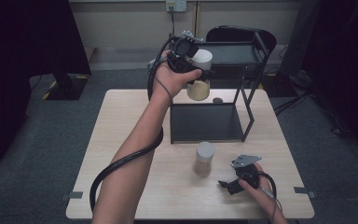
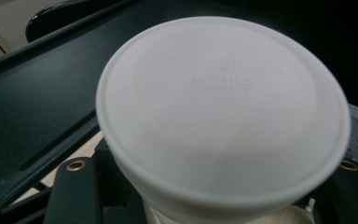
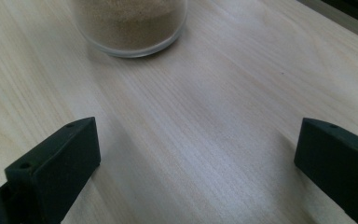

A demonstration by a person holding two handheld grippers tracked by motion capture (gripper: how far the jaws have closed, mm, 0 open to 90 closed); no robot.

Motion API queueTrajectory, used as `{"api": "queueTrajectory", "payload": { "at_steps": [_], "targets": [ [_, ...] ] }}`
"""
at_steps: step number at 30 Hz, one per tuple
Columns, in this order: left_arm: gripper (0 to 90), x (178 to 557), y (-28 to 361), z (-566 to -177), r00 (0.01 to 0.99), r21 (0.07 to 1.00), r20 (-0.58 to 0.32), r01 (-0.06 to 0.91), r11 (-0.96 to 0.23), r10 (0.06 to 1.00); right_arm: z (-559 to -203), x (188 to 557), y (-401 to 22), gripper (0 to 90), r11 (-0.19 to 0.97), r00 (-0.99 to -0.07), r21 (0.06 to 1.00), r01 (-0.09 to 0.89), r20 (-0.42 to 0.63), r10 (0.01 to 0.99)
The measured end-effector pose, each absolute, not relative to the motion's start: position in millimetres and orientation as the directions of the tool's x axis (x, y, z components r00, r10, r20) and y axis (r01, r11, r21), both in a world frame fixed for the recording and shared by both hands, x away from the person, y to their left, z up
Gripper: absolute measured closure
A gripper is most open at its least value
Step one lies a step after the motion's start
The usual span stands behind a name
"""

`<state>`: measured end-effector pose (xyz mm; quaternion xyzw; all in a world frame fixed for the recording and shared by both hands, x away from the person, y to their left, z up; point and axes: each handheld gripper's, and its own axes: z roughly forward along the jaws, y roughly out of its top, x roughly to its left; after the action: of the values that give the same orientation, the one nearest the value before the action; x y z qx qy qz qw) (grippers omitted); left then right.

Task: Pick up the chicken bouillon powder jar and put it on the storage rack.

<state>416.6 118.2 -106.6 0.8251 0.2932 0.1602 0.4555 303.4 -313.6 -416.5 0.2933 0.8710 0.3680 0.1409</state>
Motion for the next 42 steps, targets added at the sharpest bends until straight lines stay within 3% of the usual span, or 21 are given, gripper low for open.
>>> {"api": "queueTrajectory", "payload": {
  "at_steps": [42],
  "targets": [
    [35.0, 451, 107, -42, 0.759, 0.847, 0.012, 0.339, -0.409, 0.651, -417, 303, -314, 0.0, 0.556, -0.788, 0.725, 0.407, -0.03, 0.615]
  ]
}}
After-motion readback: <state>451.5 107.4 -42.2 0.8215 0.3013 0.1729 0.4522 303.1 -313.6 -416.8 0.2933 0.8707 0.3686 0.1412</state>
